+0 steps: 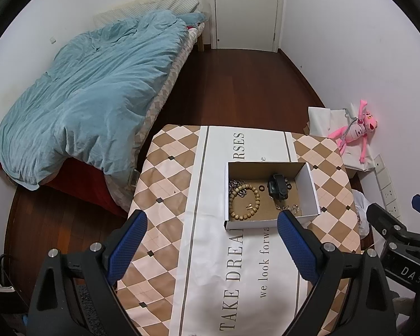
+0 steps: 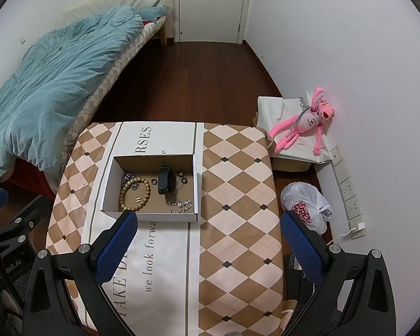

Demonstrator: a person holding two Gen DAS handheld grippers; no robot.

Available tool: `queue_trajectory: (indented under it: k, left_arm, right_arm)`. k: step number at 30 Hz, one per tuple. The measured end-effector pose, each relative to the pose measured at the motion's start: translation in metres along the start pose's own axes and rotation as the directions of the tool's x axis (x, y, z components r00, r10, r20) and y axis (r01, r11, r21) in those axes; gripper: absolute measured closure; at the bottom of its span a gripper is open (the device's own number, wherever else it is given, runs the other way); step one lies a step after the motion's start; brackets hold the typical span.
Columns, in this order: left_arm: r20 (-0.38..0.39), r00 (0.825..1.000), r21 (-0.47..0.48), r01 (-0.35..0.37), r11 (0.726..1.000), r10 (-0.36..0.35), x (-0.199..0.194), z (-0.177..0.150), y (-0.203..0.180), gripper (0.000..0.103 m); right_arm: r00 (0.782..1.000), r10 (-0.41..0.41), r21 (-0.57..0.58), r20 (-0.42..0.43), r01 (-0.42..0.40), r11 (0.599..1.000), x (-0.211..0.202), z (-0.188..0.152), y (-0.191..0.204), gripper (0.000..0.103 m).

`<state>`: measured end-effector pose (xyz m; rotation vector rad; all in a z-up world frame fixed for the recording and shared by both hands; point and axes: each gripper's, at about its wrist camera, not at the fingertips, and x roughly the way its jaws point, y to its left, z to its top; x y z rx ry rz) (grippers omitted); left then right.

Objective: Organize jewelry

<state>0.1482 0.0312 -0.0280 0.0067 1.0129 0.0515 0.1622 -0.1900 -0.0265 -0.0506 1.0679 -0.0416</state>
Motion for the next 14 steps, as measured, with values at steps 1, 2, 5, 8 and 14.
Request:
queue_trajectory:
  k: [1,2,5,8,14]
  left_arm:
    - [0.002,1.000,-0.001,0.000,1.000,0.000,-0.0017,-0.0002,-0.0004,0.009]
    - [0.005,1.000,-0.002,-0.002,1.000,0.002,-0.0026,0.0003,-0.0005,0.009]
    - [0.012,1.000,-0.004,-0.003,1.000,0.003,-0.0042,0.0005,-0.0002,0.009]
    - [0.012,1.000,-0.005,-0.003,1.000,0.003,-0.0045,0.0004,0.0001,0.009]
    - [0.027,1.000,-0.015,-0.005,1.000,0.006,-0.0079,-0.0001,0.0005,0.009]
  right_arm:
    - [1.000,0.001,0.000,0.000,-0.001,1.000,-0.0004,0.0002,-0.0003,0.000]
    - [1.000,0.000,0.000,0.001,0.000,1.000,-0.0008,0.0002,-0.0002,0.000]
    - [1.000,0.001,0.002,0.002,-0.001,1.000,-0.0012,0.0010,-0.0001,0.000]
    - [1.000,0.001,0.003,0.002,-0.001,1.000,-0.0014,0.0011,0.0010,0.000]
    - [1.000,0.000,0.003,0.006,0.000,1.000,-0.0026,0.0014,0.0008,0.000]
